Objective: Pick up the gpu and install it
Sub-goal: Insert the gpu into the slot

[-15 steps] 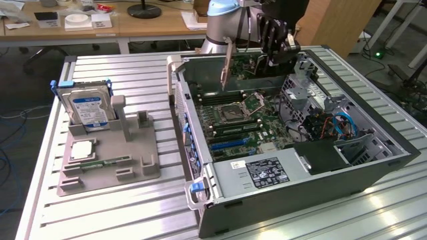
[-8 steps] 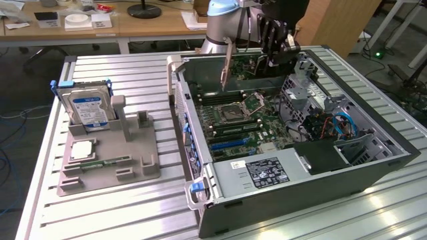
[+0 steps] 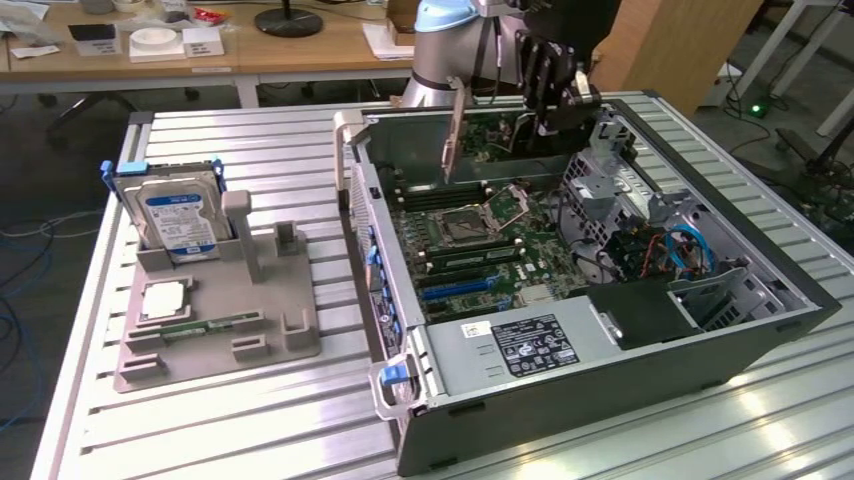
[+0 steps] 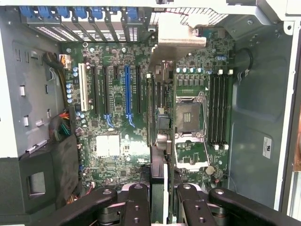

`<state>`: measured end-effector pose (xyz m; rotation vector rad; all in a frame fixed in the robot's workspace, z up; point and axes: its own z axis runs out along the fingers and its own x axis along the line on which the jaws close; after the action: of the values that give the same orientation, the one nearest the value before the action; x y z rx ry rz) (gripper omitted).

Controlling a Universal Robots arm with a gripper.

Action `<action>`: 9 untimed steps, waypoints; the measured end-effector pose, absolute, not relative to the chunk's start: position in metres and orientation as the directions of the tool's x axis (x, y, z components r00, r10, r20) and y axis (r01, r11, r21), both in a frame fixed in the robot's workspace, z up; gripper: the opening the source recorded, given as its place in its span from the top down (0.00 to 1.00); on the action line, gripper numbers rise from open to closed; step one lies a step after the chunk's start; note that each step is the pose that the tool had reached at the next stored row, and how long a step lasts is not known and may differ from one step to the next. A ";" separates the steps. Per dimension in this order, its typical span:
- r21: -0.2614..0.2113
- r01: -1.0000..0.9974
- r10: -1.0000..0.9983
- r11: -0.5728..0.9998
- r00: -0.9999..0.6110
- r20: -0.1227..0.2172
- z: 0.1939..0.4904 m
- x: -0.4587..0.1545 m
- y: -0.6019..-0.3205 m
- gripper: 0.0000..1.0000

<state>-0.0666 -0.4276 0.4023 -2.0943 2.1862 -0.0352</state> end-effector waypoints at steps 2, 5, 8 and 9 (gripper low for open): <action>-0.095 -0.994 -0.997 0.047 -0.040 -0.066 0.402 -0.067 -0.428 0.73; -0.095 -0.994 -0.997 0.047 -0.040 -0.066 0.401 -0.067 -0.428 0.73; -0.095 -0.994 -0.997 0.047 -0.041 -0.066 0.398 -0.067 -0.428 0.73; -0.094 -0.994 -0.997 0.047 -0.041 -0.066 0.398 -0.067 -0.428 0.73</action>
<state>-0.0671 -0.4278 0.3977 -2.0938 2.1880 -0.0339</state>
